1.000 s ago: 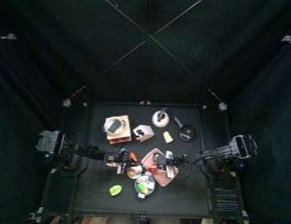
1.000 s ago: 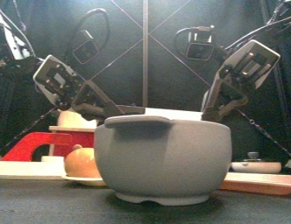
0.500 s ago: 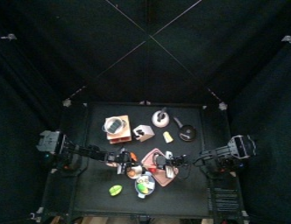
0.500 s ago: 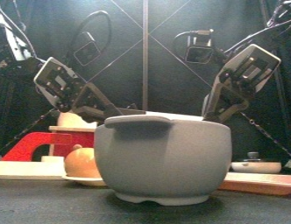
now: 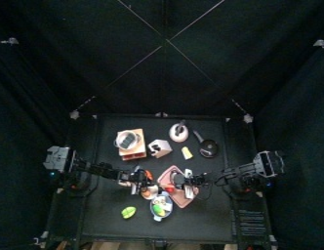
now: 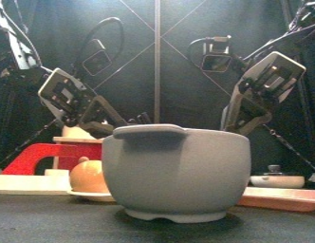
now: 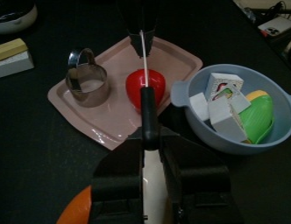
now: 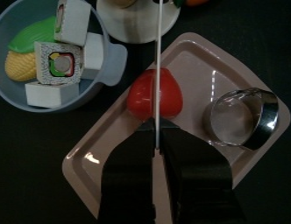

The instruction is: Cut apple

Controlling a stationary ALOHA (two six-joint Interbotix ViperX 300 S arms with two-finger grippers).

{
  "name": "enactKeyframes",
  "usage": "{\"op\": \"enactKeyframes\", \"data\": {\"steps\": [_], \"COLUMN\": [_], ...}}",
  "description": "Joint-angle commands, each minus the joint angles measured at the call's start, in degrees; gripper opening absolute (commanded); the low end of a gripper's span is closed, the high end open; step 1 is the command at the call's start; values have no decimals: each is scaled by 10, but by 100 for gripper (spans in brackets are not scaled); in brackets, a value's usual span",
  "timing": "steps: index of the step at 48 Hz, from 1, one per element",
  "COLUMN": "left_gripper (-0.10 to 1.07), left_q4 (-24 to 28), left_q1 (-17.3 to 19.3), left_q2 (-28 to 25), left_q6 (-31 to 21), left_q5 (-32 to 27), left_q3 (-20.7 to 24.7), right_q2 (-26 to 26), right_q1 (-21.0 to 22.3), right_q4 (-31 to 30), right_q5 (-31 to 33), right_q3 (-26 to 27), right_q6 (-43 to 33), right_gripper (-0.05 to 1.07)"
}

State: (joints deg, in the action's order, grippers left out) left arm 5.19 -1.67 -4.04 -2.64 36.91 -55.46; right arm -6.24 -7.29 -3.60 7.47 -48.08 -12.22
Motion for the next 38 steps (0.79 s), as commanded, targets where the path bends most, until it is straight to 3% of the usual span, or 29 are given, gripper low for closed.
{"op": "enactKeyframes", "data": {"steps": [1,38], "left_gripper": [43,43], "left_q4": [-3,-3], "left_q1": [2,2], "left_q2": [-2,-20], "left_q6": [-1,-3], "left_q5": [1,-10], "left_q3": [3,4], "right_q2": [-4,8], "right_q1": [-5,-4], "right_q4": [2,7], "right_q5": [7,7], "right_q3": [0,1], "right_q6": [1,1], "right_gripper": [33,33]}}
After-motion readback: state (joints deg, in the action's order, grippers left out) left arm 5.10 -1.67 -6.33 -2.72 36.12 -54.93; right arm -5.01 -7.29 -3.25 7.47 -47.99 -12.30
